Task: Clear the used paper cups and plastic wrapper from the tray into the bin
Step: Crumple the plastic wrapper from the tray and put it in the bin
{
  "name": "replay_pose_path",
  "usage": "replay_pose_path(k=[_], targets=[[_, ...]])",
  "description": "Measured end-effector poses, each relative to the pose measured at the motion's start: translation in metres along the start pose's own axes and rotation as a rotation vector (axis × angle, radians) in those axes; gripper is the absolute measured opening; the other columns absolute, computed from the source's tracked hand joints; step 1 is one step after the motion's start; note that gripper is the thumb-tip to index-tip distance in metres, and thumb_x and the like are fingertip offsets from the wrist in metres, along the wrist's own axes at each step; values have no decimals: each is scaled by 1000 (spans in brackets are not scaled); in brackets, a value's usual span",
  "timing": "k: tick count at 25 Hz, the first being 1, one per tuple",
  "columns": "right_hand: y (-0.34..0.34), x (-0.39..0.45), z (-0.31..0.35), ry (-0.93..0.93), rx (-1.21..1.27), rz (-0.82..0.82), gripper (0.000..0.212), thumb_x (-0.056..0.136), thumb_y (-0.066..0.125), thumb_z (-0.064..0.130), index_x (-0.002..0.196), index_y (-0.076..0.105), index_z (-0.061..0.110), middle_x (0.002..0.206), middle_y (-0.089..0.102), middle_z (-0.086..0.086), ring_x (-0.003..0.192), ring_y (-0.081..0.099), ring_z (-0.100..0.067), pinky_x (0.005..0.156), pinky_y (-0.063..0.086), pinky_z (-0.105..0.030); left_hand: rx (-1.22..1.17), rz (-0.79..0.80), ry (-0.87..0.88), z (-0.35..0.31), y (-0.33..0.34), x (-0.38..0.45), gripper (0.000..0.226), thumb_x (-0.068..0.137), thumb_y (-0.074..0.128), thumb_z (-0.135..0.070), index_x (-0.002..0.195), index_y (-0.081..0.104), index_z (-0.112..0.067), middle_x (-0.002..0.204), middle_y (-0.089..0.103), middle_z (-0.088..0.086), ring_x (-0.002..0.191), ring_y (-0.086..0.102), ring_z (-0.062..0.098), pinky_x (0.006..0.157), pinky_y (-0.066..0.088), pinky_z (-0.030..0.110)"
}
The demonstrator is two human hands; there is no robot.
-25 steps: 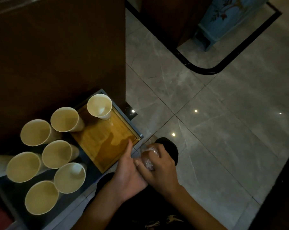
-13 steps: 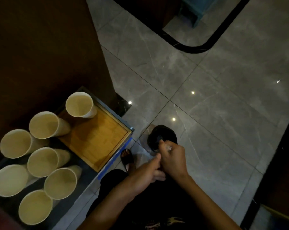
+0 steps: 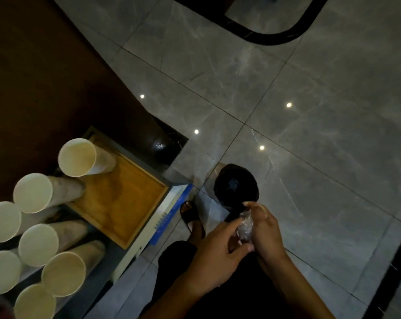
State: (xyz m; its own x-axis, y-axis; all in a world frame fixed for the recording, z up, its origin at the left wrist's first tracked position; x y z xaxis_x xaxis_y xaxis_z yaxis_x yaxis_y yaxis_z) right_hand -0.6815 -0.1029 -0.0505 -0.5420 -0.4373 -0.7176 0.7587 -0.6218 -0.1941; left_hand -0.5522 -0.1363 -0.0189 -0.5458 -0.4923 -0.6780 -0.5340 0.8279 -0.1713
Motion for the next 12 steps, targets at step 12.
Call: replay_pose_path(k=[12], targets=[[-48,88,-55,489,417,129,66,104,26,60,110,65,8,72,79,-5,63,76,-12,46,56,-21,187,-156,41,5,84,112,43,96,59,-28,139,53,-35,127,56,-22,111,53,-8,89,36,-2]])
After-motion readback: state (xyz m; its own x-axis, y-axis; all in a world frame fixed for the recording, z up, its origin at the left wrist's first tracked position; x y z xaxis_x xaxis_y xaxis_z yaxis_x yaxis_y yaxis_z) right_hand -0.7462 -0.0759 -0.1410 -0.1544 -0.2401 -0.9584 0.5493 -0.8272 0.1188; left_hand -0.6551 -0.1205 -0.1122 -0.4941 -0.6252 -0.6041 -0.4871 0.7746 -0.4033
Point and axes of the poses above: each hand's wrist, its own x-axis towards the middle knuckle, its own y-axis out of the palm, z = x × y, the point moved 5 cm from there along x, towards the middle knuckle
